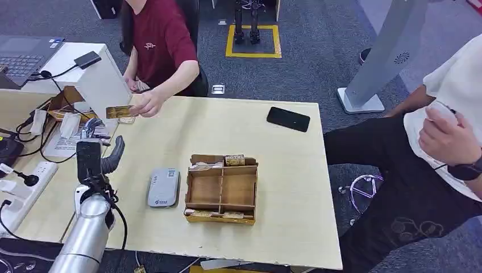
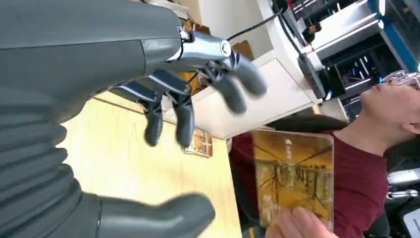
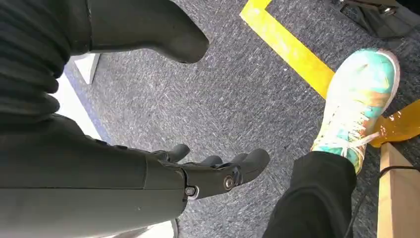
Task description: Pass the card to the sensor for recognition and then transmit it.
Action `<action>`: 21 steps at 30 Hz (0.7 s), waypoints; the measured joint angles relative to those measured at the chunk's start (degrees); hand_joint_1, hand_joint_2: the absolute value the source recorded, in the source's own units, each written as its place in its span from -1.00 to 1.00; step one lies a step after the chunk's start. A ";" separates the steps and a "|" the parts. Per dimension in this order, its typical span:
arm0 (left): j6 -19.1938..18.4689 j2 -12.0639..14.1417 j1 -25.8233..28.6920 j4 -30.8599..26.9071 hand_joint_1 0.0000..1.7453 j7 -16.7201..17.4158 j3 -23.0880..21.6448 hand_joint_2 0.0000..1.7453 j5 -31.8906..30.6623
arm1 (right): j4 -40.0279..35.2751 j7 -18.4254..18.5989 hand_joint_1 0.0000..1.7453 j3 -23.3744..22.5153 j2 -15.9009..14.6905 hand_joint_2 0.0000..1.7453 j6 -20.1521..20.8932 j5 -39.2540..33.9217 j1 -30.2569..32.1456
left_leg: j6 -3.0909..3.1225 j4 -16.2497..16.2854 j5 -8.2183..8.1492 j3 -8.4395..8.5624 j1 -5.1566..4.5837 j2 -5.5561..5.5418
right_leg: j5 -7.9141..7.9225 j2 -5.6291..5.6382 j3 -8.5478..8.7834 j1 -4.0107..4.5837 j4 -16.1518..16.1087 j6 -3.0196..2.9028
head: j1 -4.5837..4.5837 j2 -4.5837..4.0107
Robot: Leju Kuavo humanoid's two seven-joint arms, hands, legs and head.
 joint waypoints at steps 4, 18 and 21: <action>-4.67 0.02 0.05 0.09 -1.00 1.84 0.04 1.00 1.97 | 0.00 -0.04 -1.00 0.00 0.00 1.00 -0.35 -0.50 0.06 | 0.00 0.00 0.00 0.00 0.00 0.00 | 0.00 0.00 0.01 0.00 0.00 0.00 | -0.02 0.00; -11.15 5.66 18.14 -28.40 -1.00 -11.93 -8.23 1.00 -18.33 | 0.17 -3.15 -1.00 -1.01 -0.85 1.00 -1.03 -3.65 2.10 | 0.01 -0.01 -0.10 -0.07 -0.02 0.10 | -0.07 0.10 -0.10 -0.01 -0.02 0.03 | -0.02 0.02; -9.05 7.45 21.33 -32.21 -1.00 -12.24 -13.32 1.00 -23.08 | 0.20 -3.45 -1.00 -1.40 -1.01 1.00 -1.03 -3.95 2.17 | 0.01 0.00 -0.10 -0.07 -0.02 0.11 | -0.06 0.11 -0.11 -0.02 -0.03 0.03 | -0.02 0.02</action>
